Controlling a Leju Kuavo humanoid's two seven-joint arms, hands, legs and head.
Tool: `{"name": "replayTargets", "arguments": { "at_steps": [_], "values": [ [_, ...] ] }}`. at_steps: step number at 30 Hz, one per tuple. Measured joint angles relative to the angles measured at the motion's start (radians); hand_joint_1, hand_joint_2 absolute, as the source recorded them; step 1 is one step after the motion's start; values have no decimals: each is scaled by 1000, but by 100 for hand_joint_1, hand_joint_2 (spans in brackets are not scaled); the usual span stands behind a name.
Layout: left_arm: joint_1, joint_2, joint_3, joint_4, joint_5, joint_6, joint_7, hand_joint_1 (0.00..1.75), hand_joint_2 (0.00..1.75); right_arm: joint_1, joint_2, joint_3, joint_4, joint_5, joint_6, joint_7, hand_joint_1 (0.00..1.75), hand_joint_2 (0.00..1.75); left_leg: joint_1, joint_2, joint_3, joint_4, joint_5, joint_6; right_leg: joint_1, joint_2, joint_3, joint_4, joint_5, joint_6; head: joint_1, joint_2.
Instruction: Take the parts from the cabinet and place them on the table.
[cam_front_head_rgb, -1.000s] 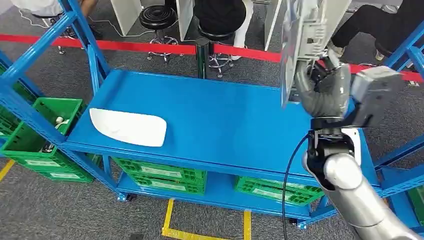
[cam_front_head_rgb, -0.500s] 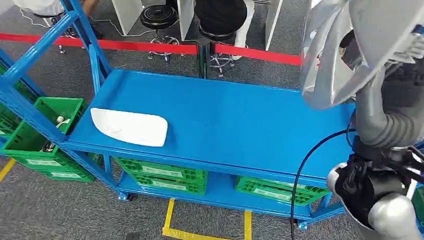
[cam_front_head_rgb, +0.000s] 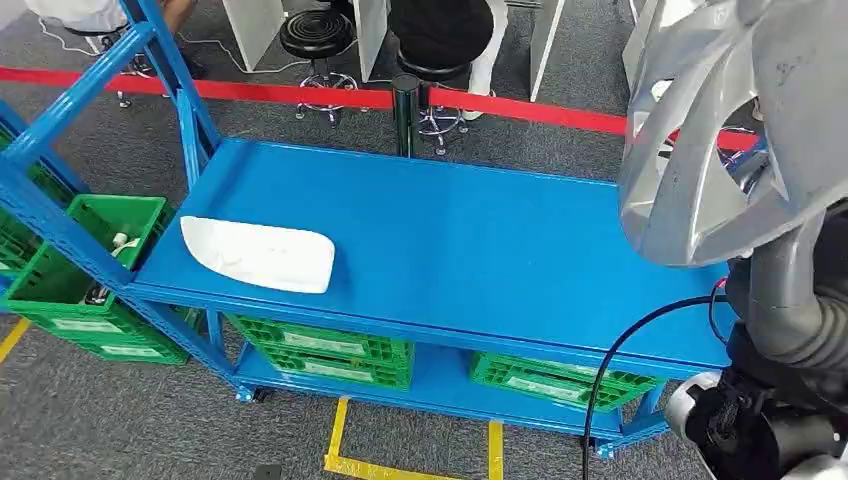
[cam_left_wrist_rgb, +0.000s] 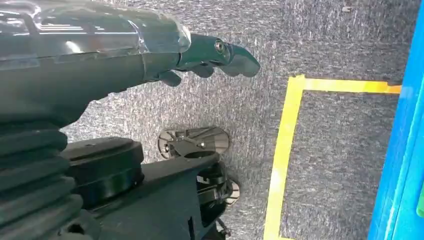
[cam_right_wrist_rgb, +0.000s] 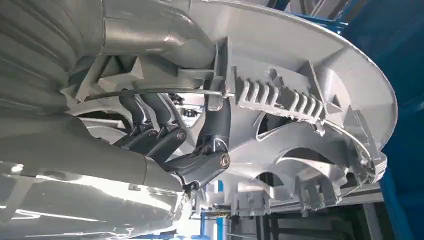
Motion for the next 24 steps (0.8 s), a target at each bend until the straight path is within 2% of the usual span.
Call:
{"name": "replayTargets", "arguments": {
  "at_steps": [12,19,24],
  "values": [
    [0,0,0,0,-11,-5,3,0,175,66,9,3,-21,4,1,-33,175,175,0,7,0,0,-1,2,0,2,0,0,0,0,0,0],
    [0,0,2,0,39,-45,-53,0,175,133,18,22,-12,30,1,-47,175,175,-1,9,0,1,-3,3,-1,2,0,-1,0,0,0,0],
    [0,3,8,0,34,-32,-43,0,175,191,42,38,9,-2,1,-116,175,175,-8,12,1,1,-6,9,-5,2,0,-1,0,5,-1,0]
  ]
}}
